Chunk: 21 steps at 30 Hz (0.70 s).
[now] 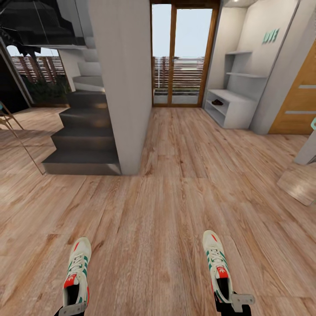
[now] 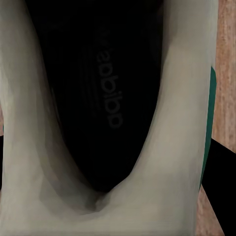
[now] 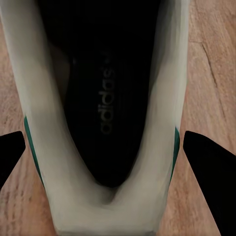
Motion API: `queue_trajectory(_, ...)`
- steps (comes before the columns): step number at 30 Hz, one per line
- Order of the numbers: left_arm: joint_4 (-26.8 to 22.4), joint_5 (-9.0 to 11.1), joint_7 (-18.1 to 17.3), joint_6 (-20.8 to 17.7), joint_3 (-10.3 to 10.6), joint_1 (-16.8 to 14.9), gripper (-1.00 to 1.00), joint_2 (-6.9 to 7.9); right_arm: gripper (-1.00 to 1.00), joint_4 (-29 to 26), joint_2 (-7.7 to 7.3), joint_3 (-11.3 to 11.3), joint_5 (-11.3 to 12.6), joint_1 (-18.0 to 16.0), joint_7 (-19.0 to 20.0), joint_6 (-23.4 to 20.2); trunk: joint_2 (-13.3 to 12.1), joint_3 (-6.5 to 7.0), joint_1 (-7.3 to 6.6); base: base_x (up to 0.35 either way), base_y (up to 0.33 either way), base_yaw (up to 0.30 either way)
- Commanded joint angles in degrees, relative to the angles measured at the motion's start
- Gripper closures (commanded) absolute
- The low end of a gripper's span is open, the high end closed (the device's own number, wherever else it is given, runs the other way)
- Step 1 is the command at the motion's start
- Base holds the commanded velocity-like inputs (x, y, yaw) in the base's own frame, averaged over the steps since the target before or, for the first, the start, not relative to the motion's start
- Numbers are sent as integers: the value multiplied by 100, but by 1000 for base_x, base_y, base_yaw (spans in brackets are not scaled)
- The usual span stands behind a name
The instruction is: Pick up the two gym shoes and the two sandals from the corridor floor and place them onto the hallstand (shoe rack) in the corridor, making sure they are on the rack and not on the floor. Arrange them so the two gym shoes are next to each other and the two sandals are next to each other.
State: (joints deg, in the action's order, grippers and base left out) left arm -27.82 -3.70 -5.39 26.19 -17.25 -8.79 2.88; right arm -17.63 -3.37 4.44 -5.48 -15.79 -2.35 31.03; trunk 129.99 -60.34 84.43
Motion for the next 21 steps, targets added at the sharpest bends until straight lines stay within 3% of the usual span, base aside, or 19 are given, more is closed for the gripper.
queue_trajectory(1,4,-36,-49,16,-46,-6,100,-3,100,5,3,30,-58,-3,-20,17,2,5,-1,0,0,0)
queue_trajectory(21,7,-34,-49,18,-41,-8,100,-15,100,5,3,33,-52,-3,-28,17,2,182,-1,0,0,0)
